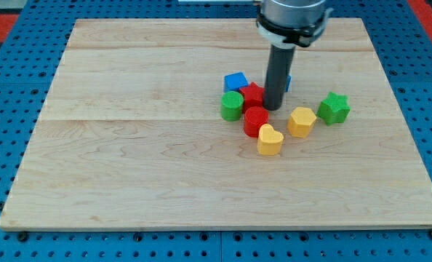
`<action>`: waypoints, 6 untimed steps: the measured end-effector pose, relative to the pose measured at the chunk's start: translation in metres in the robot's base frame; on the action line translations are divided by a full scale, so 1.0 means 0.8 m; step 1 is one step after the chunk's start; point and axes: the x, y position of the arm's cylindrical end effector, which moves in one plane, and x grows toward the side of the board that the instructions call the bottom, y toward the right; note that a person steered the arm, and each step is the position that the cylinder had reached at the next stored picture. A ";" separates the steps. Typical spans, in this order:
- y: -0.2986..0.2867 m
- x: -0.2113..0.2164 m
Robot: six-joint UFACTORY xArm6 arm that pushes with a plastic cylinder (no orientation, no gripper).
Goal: Move the red star to the left a bit
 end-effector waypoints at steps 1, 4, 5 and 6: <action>-0.039 -0.020; -0.171 0.013; -0.119 0.002; -0.122 -0.035</action>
